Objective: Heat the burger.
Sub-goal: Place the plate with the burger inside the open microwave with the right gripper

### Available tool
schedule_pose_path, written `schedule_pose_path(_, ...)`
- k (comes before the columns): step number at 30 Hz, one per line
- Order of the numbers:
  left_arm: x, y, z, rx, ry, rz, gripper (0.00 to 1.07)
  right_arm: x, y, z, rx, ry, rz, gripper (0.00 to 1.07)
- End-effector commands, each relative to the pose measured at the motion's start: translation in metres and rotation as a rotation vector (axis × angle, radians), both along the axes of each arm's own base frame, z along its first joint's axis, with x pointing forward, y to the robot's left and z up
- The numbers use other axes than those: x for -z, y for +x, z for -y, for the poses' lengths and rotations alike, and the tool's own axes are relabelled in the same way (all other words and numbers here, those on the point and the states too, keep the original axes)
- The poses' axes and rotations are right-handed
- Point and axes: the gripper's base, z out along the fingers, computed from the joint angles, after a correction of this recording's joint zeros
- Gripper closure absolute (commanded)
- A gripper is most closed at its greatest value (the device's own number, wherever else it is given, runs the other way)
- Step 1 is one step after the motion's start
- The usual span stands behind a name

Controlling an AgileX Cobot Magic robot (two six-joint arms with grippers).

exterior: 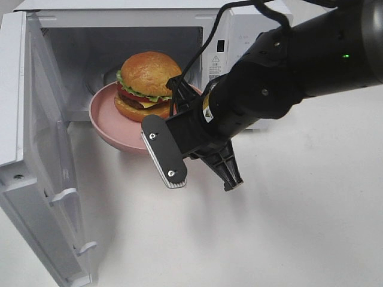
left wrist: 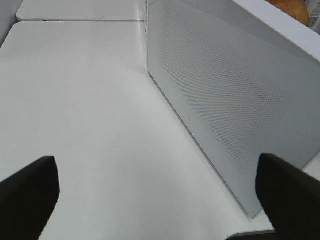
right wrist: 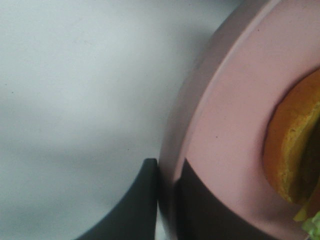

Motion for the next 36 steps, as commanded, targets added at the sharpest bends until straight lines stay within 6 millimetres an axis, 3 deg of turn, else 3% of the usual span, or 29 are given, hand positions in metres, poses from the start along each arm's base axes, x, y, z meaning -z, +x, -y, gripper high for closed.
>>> schedule_pose_path(1, -0.002, -0.002, 0.000, 0.007, -0.011, 0.029, 0.07, -0.009, 0.015, -0.009, 0.017, 0.053, 0.060, 1.07)
schedule_pose_path(36, -0.002, -0.002, 0.000, 0.007, -0.011, 0.029, 0.07, 0.002, 0.090, -0.064, 0.170, 0.116, 0.090, 1.07)
